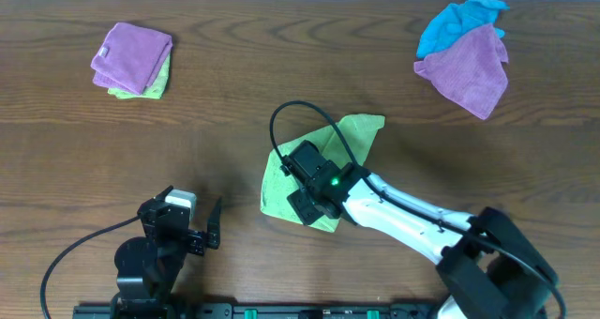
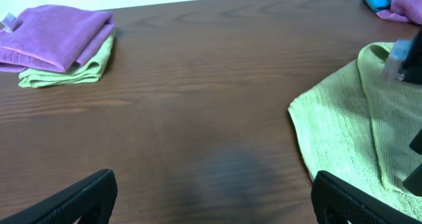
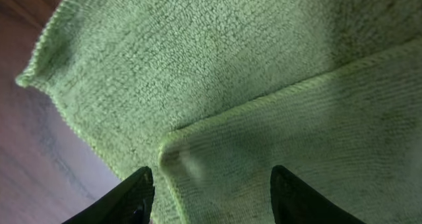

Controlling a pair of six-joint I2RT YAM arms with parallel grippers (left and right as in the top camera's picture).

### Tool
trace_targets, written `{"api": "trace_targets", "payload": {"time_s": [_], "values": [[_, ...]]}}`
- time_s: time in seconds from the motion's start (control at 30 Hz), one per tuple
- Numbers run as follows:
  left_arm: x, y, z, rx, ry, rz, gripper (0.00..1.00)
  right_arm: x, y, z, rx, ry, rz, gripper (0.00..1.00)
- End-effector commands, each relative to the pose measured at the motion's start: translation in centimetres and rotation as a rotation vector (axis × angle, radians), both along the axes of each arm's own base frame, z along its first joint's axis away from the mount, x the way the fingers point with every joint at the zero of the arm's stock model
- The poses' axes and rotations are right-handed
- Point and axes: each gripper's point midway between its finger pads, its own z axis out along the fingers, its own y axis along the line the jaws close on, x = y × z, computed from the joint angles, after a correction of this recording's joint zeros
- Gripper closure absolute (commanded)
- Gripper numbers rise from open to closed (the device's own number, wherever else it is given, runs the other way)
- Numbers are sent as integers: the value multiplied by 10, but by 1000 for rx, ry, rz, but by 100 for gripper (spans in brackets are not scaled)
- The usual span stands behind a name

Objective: Fold the cloth
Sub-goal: 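Lift the green cloth with the right gripper and lay it flat at center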

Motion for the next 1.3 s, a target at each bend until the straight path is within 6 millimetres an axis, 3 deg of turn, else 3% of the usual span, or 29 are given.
{"api": "trace_targets", "payload": {"time_s": [0.0,0.17,0.27,0.57,0.87,1.0,1.27], "values": [[-1,-1,-9,0,21,-4,5,-4,2,-12,-36,4,19,44],[-1,-1,-9,0,21,-4,5,-10,1,-25,-65,29,32,47],[-1,-1,-9,0,20,-4,5,-8,-2,-27,-83,19,23,62],[-1,-1,-9,0,21,-4,5,-3,-2,-20,-93,11,-15,88],[-1,-1,-9,0,21,-4,5,12,5,15,-82,-36,-37,78],[-1,-1,-9,0,21,-4,5,13,6,17,-79,-37,-37,99],[-1,-1,-9,0,20,-4,5,19,9,27,-61,-60,-52,99]]}}
